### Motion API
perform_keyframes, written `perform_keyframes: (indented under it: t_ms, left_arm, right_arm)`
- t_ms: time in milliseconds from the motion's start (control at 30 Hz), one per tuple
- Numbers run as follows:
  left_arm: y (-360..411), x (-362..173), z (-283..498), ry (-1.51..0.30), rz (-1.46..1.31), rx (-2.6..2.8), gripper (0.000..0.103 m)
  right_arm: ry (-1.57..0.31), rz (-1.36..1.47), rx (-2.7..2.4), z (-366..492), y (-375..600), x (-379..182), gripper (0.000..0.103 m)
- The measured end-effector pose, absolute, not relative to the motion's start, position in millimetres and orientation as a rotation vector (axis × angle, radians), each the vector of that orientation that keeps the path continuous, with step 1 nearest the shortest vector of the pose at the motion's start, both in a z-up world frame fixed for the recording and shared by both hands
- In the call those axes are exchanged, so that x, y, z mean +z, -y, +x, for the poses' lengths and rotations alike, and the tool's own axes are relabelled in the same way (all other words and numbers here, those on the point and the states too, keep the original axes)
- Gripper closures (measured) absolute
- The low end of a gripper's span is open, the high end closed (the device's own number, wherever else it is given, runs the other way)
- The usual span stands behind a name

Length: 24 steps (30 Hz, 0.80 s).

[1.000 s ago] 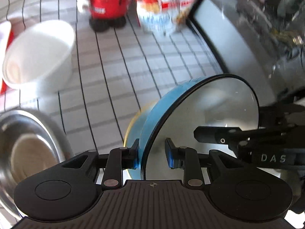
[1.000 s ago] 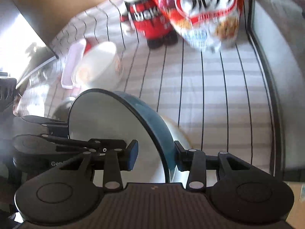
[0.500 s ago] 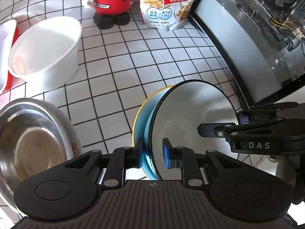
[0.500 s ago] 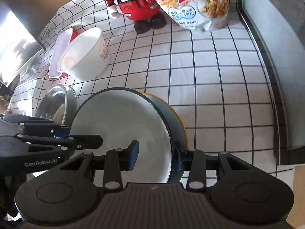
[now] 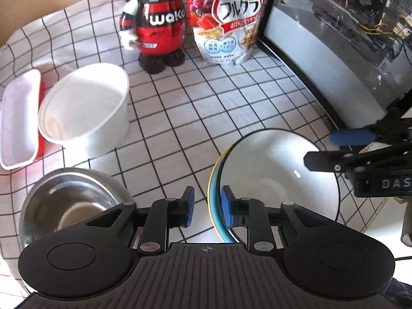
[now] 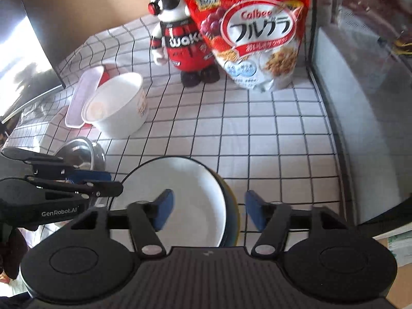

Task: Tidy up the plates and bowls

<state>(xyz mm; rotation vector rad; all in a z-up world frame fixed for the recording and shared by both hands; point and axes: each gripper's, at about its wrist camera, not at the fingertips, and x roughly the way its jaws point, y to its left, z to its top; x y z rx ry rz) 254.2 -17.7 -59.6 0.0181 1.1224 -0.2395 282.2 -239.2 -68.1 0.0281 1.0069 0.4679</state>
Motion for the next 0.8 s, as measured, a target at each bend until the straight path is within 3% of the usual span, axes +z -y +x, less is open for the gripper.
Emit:
perform_keyframes:
  t_ms: [400,467,533,800]
  left_arm:
    - [21.1,-103.0,271.4,-1.248,-0.079,-0.275,0.076]
    - [24.1,-107.1,273.2,-1.264,-0.09,-0.297,0.072]
    - [26.5,-110.9,274.1,-1.274,-0.1,-0.306,0.069]
    - [24.2,-125.5,280.2,-1.337,-0.184,-0.296,0.07]
  right_arm:
    - [-1.133,0.066,0.394,285.2,232.2,-123.1,0.035]
    - [-1.181,0.103,0.426,288.3,230.9,-132.4,0.038]
    - [-1.216,0.126,0.454,289.7,228.3,-138.4,0.048]
    - [-1.221,0.099,0.479,293.3,223.3,-140.7,0.049]
